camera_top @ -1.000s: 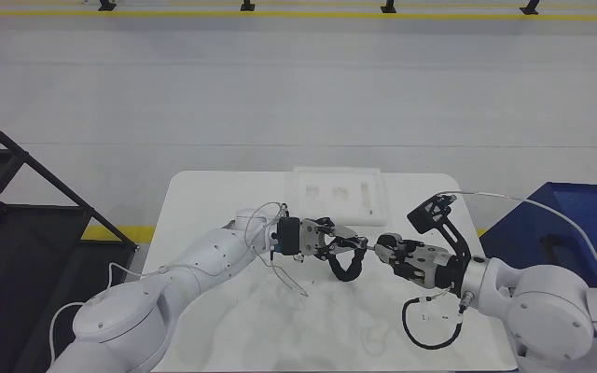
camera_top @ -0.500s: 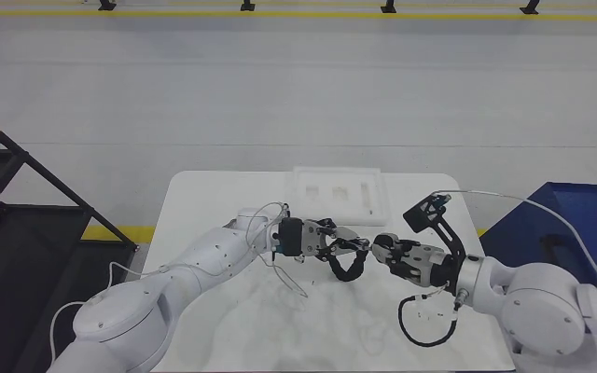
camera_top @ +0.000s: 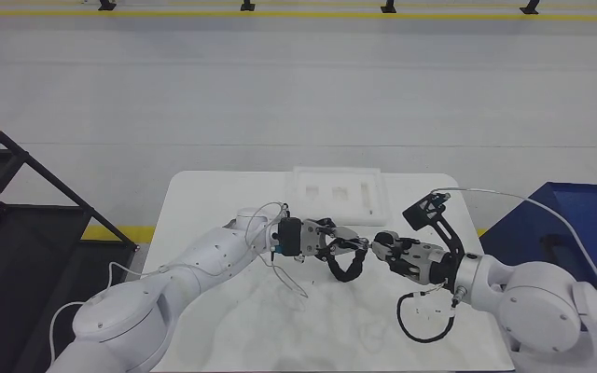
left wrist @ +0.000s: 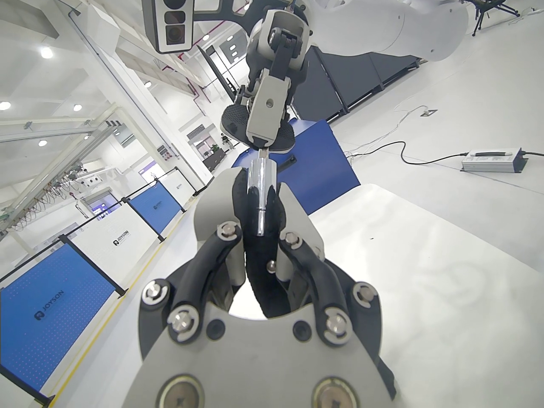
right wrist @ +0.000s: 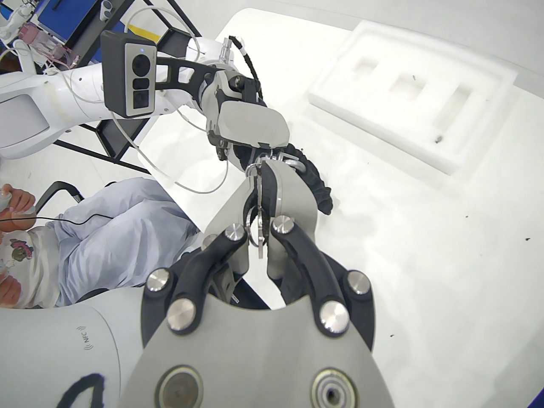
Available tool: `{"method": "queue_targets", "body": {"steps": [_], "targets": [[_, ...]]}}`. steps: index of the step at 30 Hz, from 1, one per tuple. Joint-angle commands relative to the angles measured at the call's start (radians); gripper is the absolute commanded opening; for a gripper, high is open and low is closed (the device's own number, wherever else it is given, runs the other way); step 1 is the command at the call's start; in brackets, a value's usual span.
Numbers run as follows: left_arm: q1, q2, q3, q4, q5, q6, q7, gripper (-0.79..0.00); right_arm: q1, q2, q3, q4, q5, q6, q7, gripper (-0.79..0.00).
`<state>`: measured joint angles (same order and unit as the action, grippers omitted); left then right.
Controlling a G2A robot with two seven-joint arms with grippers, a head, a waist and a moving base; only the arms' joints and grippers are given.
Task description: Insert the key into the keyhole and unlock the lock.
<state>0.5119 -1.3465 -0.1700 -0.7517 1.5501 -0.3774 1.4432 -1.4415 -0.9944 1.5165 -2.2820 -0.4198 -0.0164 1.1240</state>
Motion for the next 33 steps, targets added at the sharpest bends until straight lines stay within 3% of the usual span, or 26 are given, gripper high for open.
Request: {"method": "queue_targets", "body": {"steps": [1, 23, 24, 25, 26, 27, 33], "targets": [[0.000, 0.001, 0.000, -0.003, 0.004, 0.002, 0.002, -0.785, 0.003, 0.001, -0.004, 0.001, 0.000, 0.000, 0.000, -0.785], [0.000, 0.003, 0.000, -0.023, 0.008, 0.001, 0.001, -0.785, 0.045, 0.012, -0.035, 0.032, 0.031, 0.001, 0.003, -0.785], [0.001, 0.003, 0.000, -0.022, 0.006, 0.000, 0.000, -0.785, 0.047, 0.013, -0.037, 0.034, 0.032, 0.003, 0.004, -0.760], [0.003, 0.002, 0.000, -0.021, 0.000, -0.002, -0.001, -0.785, 0.051, 0.013, -0.039, 0.036, 0.031, 0.006, 0.003, -0.465], [0.005, 0.002, 0.000, -0.021, -0.009, -0.004, -0.004, -0.785, 0.053, 0.014, -0.041, 0.038, 0.031, 0.008, 0.004, -0.071], [0.006, 0.002, 0.000, -0.020, -0.018, -0.006, -0.006, -0.785, 0.056, 0.014, -0.043, 0.040, 0.031, 0.009, 0.004, 0.000], [0.019, 0.006, 0.000, -0.020, -0.074, -0.026, -0.025, -0.785, 0.078, 0.016, -0.041, 0.060, 0.038, 0.018, -0.016, 0.000]]}}
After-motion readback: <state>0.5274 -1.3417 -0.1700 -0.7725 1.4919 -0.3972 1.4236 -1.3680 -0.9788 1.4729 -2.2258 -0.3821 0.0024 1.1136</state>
